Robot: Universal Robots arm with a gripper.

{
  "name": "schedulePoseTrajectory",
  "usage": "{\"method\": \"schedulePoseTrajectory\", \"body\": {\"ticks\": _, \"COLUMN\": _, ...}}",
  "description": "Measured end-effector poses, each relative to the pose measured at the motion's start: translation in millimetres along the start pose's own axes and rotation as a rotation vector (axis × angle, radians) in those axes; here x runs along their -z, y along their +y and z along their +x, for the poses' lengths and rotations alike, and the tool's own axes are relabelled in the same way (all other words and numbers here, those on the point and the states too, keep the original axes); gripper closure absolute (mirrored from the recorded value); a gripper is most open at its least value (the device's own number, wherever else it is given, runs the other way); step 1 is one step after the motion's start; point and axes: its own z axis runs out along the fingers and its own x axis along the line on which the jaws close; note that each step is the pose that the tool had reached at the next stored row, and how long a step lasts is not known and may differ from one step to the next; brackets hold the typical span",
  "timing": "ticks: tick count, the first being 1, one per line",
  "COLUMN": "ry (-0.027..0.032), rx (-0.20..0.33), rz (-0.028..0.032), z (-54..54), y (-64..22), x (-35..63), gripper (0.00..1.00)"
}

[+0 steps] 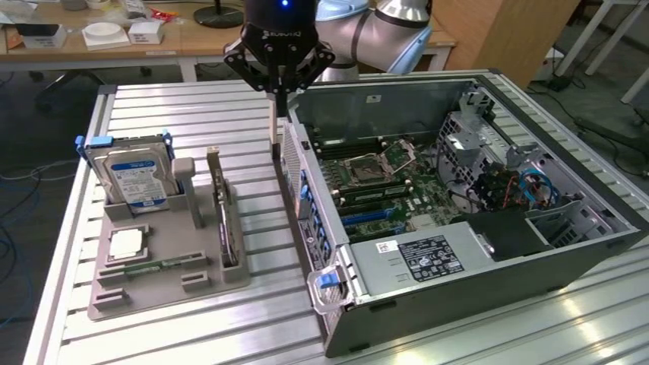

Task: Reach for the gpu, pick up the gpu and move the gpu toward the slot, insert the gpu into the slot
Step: 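Reach for the gpu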

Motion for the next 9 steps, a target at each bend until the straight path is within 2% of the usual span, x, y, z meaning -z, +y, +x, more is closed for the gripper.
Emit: {"method": "schedulePoseTrajectory", "body": {"ticks": 9, "ry": 0.0, "rx": 0.0, "rz": 0.0, "z": 11.5, "y": -1.5, "x": 0.3, "gripper": 0.9}}
